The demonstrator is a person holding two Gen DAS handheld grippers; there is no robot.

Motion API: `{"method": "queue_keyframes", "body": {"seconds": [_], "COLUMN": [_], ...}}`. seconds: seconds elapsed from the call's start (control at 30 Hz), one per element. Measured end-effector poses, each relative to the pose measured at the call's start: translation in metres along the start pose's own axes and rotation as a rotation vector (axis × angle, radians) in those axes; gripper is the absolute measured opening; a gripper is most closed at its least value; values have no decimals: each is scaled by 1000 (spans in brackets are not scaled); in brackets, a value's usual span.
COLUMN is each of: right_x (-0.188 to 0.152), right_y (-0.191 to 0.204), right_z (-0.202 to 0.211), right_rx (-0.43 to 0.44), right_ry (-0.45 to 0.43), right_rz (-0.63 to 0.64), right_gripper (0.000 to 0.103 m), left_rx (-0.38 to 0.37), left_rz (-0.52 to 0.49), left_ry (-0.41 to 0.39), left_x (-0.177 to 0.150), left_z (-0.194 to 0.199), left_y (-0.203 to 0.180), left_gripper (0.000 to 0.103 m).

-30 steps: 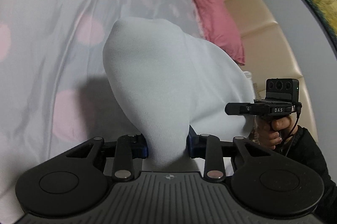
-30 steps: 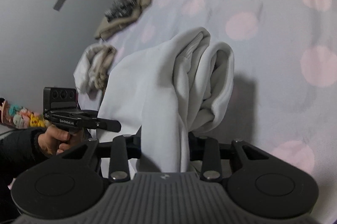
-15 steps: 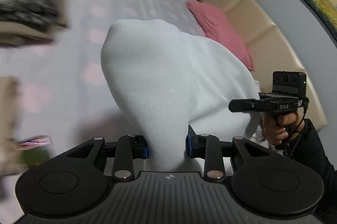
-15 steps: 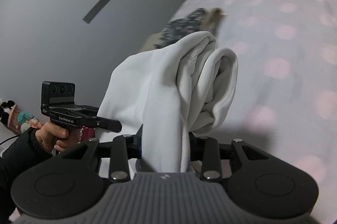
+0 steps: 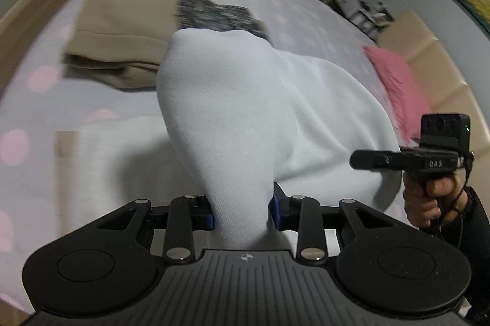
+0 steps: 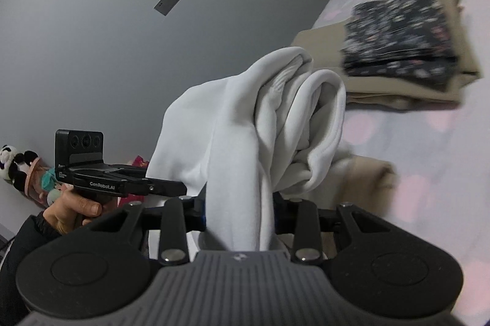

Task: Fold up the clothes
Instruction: 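Lift the sweatshirt bundle with both tools and carry it toward the clothes stack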

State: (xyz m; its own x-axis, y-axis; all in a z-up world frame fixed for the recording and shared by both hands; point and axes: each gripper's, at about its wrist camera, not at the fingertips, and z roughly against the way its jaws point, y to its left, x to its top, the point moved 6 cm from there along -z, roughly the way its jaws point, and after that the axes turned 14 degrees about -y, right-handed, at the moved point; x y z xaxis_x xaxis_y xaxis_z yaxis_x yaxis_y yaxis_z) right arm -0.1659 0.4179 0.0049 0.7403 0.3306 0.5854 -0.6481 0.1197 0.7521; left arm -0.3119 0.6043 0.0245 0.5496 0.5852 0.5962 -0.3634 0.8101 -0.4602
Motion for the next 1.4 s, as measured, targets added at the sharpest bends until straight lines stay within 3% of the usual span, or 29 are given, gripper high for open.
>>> {"method": "queue_keyframes", "body": {"seconds": [0.2, 0.47, 0.67, 0.8, 0.9, 0.93, 1.0, 1.1, 1.13, 1.17, 1.2, 1.3, 1.4], "right_x": [-17, -48, -84, -86, -72, -65, -48, -20, -15, -12, -13, -28, -45], "right_y": [4, -26, -50, -70, -62, -56, -42, -10, 1, 13, 23, 42, 30], "right_z": [-76, -128, -140, -128, -105, -95, -77, -54, -54, -59, -68, -104, -138], "right_rx": [-30, -49, -66, -41, -46, -52, -62, -61, -40, -19, -4, 15, -16], "right_ry": [11, 53, 21, 28, 9, -9, -68, -220, -248, -252, -232, -152, -69], "right_rz": [-77, -172, -106, -153, -41, 13, 127, 335, 396, 453, 508, 697, 835], "right_gripper": [38, 38, 42, 54, 55, 55, 55, 58, 58, 58, 57, 56, 55], "left_rx": [105, 136, 238, 282, 321, 370, 387, 246, 193, 146, 145, 272, 357], "left_rz": [48, 126, 210, 137, 76, 28, -24, -23, -6, 9, 7, -43, -3], "left_ry": [28, 78, 21, -48, -103, -138, -230, -407, -426, -441, -426, -354, -347], "left_x": [12, -18, -43, -38, -33, -27, -14, 2, 4, 6, 5, 1, -4], "left_z": [-10, -35, -55, -25, 0, 14, 34, 53, 49, 44, 33, -5, -35], "left_y": [57, 116, 150, 136, 126, 121, 109, 83, 77, 72, 71, 80, 103], "left_gripper": [33, 37, 56, 53, 47, 46, 46, 46, 47, 47, 47, 45, 44]}}
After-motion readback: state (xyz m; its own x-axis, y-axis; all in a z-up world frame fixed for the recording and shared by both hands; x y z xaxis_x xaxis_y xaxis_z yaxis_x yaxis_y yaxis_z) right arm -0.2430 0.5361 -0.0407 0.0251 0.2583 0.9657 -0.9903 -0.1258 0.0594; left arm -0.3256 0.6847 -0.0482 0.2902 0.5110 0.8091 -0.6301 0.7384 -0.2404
